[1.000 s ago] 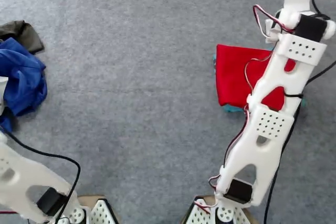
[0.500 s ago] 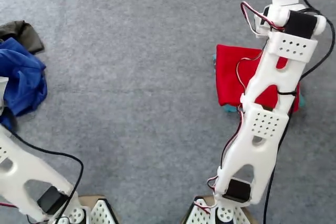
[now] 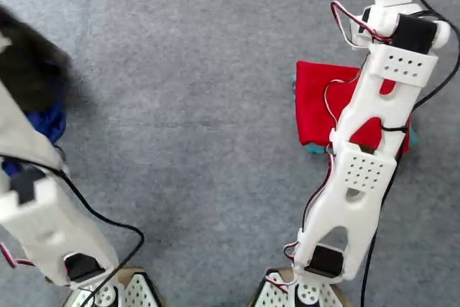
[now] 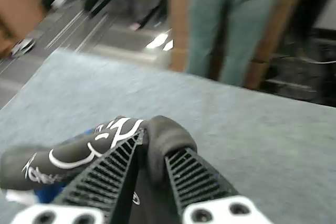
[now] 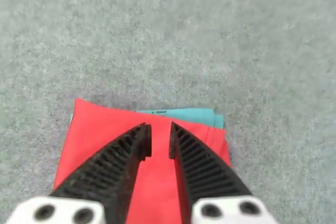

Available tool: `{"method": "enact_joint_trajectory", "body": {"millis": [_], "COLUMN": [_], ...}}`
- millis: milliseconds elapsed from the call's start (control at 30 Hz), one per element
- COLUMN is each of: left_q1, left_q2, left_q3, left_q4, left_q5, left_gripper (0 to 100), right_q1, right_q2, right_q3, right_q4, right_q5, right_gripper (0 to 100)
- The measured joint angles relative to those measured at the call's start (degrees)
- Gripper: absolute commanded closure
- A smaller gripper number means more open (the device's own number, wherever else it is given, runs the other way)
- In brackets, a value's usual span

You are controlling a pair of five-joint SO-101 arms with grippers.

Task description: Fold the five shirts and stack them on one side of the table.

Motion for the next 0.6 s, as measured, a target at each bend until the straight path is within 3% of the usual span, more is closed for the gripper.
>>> {"method": "enact_joint_trajectory", "body": {"millis": [367,533,600], "left_q1": [38.8,48.9,50.3], "left_q2": [-33.6,-39.4,-40.9], "left_q3": [54.1,83.3,93.3], "left_q4": [0.0,-3.2,-4.9], "left_q5": [0.0,-0.9,-4.0], "left_gripper": [97,96,88], "right_q1": [-1.1,-1.1,-2.0], "right_q2": [-3.6,-3.6,-3.6], "right_q3": [0.0,0.0,0.2], "right_q4": [0.0,0.0,0.1], "right_q5": [0.0,0.0,-0.1], "right_gripper": [92.8,91.7,85.9]}}
